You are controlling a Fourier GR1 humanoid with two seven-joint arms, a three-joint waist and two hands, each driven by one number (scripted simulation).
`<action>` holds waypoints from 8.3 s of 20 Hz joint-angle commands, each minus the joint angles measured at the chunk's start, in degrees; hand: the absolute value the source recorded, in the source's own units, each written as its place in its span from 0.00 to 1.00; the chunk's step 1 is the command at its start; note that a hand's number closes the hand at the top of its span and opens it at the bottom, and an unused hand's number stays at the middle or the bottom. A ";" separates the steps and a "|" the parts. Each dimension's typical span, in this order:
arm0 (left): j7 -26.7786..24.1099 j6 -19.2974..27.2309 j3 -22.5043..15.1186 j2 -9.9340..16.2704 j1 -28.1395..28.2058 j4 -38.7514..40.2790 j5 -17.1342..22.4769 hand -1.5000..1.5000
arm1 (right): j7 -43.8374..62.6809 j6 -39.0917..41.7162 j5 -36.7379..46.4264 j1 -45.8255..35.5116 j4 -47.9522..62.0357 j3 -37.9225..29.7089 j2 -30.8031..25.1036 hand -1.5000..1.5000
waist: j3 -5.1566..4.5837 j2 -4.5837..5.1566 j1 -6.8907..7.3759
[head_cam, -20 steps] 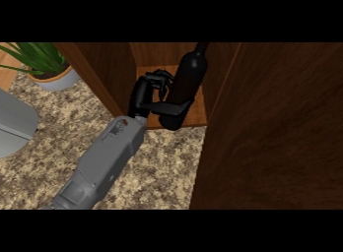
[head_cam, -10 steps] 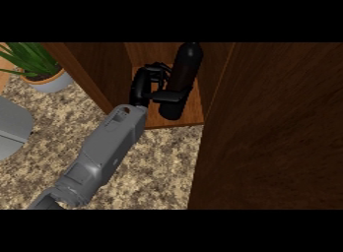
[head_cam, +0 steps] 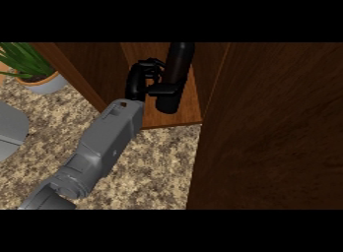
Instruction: Pick up the wine, place it into the cabinet and close the cabinet
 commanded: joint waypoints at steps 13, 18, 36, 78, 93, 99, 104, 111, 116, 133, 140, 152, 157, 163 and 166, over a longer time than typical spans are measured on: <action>-3.27 5.50 -0.16 4.59 -5.56 8.23 -3.50 0.00 | -0.35 3.07 -3.66 3.30 -7.39 0.95 -0.57 0.00 | -0.05 0.72 -1.61; -5.22 9.51 0.43 3.33 -5.67 9.04 -3.43 0.00 | -1.17 3.11 -3.52 2.77 -5.35 1.06 0.60 0.00 | -0.09 0.95 -1.44; -9.73 -11.64 6.24 0.91 -9.11 3.22 1.64 0.00 | 1.04 3.27 -2.99 6.26 -10.55 -0.26 -0.83 0.00 | -0.07 -0.63 1.46; 2.43 -13.01 -17.72 0.59 39.70 -53.36 7.87 0.00 | 0.49 1.17 -3.89 12.07 -13.69 -4.97 -4.27 0.00 | 0.08 -2.47 6.77; 3.17 -19.87 -12.85 13.67 58.46 -73.97 12.14 0.00 | 0.31 7.63 -3.39 12.34 -13.82 0.28 -8.74 0.00 | -0.02 -1.99 6.21; 1.64 -23.04 -9.71 17.87 61.91 -75.41 12.55 0.00 | -4.29 18.43 -6.42 11.09 -10.14 0.82 -15.51 1.00 | 0.06 -1.85 6.61; 0.90 -27.75 -4.00 22.98 63.70 -74.72 14.84 0.00 | -3.16 19.97 -4.29 11.01 -12.09 5.06 -15.64 1.00 | -0.03 -1.76 6.27; 1.99 -33.06 2.48 27.56 65.39 -74.34 19.19 0.00 | 0.50 17.49 0.27 6.33 -11.55 11.09 -10.24 1.00 | -0.11 -1.74 6.46; 3.08 -35.50 4.08 29.31 66.45 -75.46 20.46 0.00 | 4.25 16.52 2.93 3.83 -12.59 15.23 -8.26 1.00 | -0.18 -1.98 6.32; 5.80 -41.12 8.56 32.90 62.96 -71.72 24.19 0.00 | 14.01 17.86 -4.85 -15.55 -1.32 12.65 4.81 1.00 | -0.40 -1.18 9.33; 7.44 -40.63 8.27 32.97 61.76 -71.50 24.03 0.00 | 22.78 15.79 -5.09 -33.55 10.74 8.45 15.94 1.00 | -0.34 -1.23 10.39; 5.00 -44.68 11.39 31.61 62.19 -65.13 22.63 0.00 | 31.09 -2.32 -11.06 -71.64 40.10 3.66 28.58 1.00 | -0.06 -1.54 7.62; 6.89 -44.25 13.22 32.60 61.84 -66.42 22.10 0.00 | 22.14 -1.96 -18.11 -75.97 51.90 -0.62 28.65 1.00 | 0.01 -1.49 7.51; 9.10 -47.88 16.60 33.42 59.93 -62.81 24.56 0.00 | 19.10 4.50 -22.13 -73.49 57.41 -6.75 28.68 1.00 | 0.03 -1.48 6.63; 8.46 -45.39 15.59 30.94 60.35 -64.01 21.07 0.00 | 19.31 5.19 -20.74 -71.51 58.91 -8.33 28.68 1.00 | 0.05 -1.57 6.46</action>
